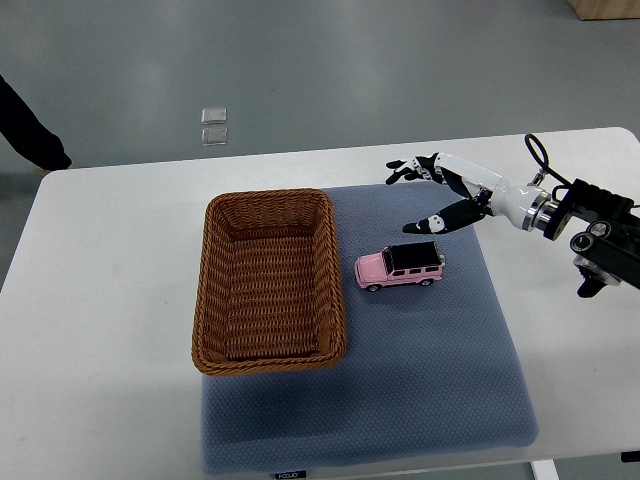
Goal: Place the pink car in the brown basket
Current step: 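Reach the open right hand over the pink toy SUV, then close the right hand fingers around the pink SUV's body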
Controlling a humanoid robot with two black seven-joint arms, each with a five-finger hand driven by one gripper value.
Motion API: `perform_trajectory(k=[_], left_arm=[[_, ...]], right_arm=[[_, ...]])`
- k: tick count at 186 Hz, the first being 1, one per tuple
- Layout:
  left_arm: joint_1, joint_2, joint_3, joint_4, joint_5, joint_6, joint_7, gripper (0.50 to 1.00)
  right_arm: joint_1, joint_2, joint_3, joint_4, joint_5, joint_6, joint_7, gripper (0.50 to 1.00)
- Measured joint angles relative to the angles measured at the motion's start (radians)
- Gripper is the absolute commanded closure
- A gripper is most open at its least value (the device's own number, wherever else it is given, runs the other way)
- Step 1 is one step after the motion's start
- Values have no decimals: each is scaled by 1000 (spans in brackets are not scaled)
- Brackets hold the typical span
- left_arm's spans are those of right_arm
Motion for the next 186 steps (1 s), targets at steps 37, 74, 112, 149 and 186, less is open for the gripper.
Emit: perform_trajectory(k=[37, 74, 112, 149, 186], left_arm=[[2, 0, 1, 0, 0, 0, 0, 500], [2, 0, 1, 0, 0, 0, 2, 500], [4, 0, 1, 0, 0, 0, 2, 500], [4, 0, 2, 0, 1, 0, 2, 500], [4, 0, 2, 0, 1, 0, 2, 500]], right_arm=[[40, -36, -76, 20, -142, -10, 34, 589], [47, -40, -147, 21, -295, -77, 44, 589], [62, -49, -219, 22, -340, -136, 44, 591], [69, -51, -233, 22, -344, -168, 45, 591], [81, -44, -243, 21, -372, -181, 45, 593]])
